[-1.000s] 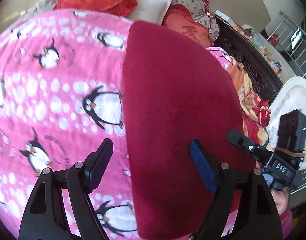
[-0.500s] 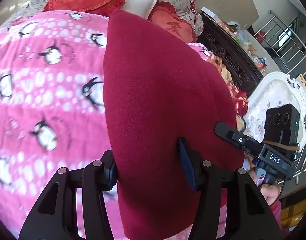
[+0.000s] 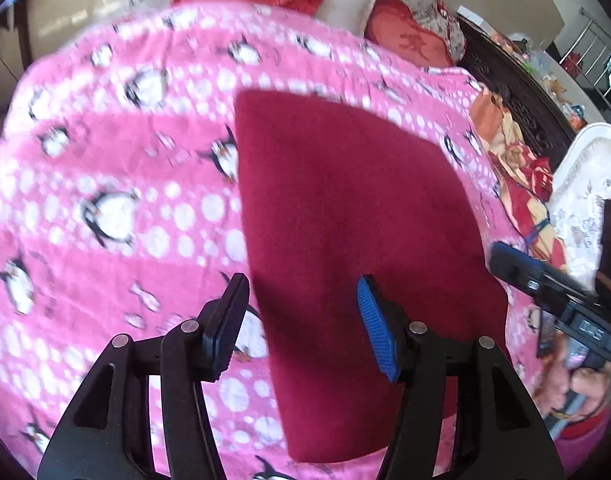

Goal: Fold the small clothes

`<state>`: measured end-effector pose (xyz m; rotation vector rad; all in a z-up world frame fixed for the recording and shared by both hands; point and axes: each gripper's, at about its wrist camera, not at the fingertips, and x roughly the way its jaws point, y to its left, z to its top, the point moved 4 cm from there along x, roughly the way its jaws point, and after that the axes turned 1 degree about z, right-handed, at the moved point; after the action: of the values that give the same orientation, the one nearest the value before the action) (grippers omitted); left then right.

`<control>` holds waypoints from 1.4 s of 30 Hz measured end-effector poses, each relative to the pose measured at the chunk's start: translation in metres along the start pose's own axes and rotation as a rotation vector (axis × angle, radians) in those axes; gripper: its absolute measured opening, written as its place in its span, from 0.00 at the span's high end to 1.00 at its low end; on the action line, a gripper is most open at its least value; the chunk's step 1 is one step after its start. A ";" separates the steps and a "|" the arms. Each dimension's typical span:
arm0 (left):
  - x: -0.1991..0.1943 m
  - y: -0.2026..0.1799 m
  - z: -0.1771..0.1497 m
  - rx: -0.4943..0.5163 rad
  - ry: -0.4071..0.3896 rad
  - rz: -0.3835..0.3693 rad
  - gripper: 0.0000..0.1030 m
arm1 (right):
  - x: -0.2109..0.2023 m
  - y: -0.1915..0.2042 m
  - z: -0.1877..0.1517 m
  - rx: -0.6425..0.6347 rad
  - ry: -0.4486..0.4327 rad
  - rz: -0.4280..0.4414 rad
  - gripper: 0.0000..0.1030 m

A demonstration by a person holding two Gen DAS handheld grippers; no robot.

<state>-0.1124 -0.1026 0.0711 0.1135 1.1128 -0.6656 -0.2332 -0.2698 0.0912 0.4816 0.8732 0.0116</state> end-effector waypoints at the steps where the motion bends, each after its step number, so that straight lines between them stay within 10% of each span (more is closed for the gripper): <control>1: -0.006 -0.002 0.002 0.026 -0.024 0.038 0.45 | -0.011 0.011 0.002 -0.052 -0.020 0.000 0.56; 9: 0.002 0.000 -0.004 0.065 -0.042 0.150 0.45 | -0.001 0.063 -0.004 -0.210 -0.003 0.055 0.65; 24: -0.015 -0.011 -0.016 0.057 -0.126 0.197 0.45 | 0.010 0.041 -0.033 -0.199 0.009 -0.074 0.69; 29: -0.034 -0.011 -0.016 0.037 -0.175 0.230 0.45 | -0.016 0.054 -0.020 -0.171 -0.095 -0.109 0.51; 42: -0.067 -0.020 -0.026 0.057 -0.246 0.267 0.45 | -0.028 0.073 -0.018 -0.125 -0.143 -0.192 0.38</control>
<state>-0.1626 -0.0790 0.1212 0.2187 0.8244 -0.4579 -0.2515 -0.2035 0.1321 0.2763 0.7699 -0.1421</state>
